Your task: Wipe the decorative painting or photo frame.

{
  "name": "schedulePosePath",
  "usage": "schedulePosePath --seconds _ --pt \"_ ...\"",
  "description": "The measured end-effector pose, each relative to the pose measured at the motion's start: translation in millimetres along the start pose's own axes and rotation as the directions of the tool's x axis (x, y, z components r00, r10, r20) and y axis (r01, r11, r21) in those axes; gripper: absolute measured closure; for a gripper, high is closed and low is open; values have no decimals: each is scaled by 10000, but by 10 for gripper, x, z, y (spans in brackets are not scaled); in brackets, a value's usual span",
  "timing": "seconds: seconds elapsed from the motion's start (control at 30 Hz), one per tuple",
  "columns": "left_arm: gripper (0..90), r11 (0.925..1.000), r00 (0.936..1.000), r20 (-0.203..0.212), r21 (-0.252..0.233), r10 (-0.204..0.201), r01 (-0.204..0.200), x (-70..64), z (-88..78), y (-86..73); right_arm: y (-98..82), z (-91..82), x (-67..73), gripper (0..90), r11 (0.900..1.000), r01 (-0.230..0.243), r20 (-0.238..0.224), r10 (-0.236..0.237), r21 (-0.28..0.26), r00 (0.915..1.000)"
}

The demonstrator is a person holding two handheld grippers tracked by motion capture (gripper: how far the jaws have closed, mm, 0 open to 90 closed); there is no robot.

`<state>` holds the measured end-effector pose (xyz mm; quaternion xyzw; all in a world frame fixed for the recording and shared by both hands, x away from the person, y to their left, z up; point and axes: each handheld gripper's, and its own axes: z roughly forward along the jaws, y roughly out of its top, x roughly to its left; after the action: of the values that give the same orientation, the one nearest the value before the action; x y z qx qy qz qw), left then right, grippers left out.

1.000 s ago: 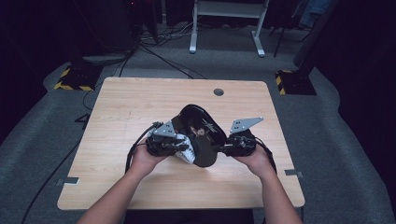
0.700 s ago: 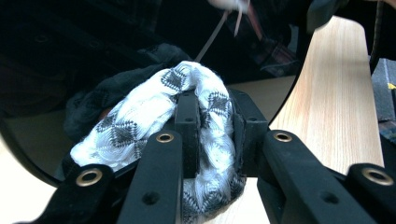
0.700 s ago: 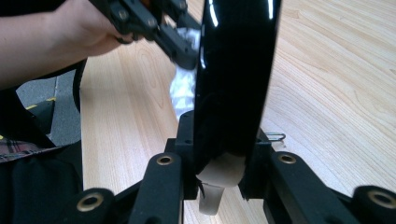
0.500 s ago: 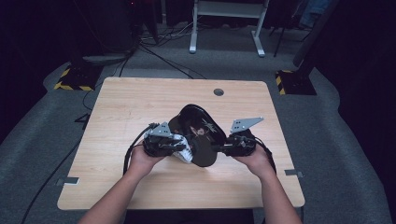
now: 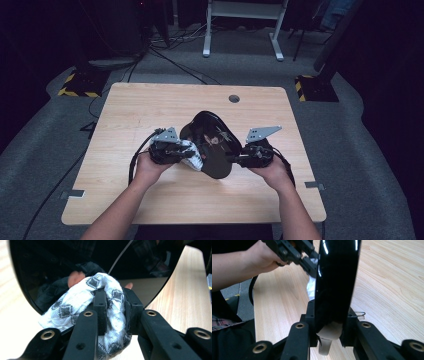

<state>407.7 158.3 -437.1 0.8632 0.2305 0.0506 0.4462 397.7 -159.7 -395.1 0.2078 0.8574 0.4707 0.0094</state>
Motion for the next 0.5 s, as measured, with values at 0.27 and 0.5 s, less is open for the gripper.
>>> schedulePosePath --seconds 0.27,0.5 --pt "758 9988 9997 -110 -419 233 -238 -20 -132 135 -2 -2 11 742 10000 7 -41 -7 20 10000" --pt "759 9999 9998 -174 -101 -62 60 62 -59 10 -9 -5 1 737 10000 -16 -33 16 9 10000"
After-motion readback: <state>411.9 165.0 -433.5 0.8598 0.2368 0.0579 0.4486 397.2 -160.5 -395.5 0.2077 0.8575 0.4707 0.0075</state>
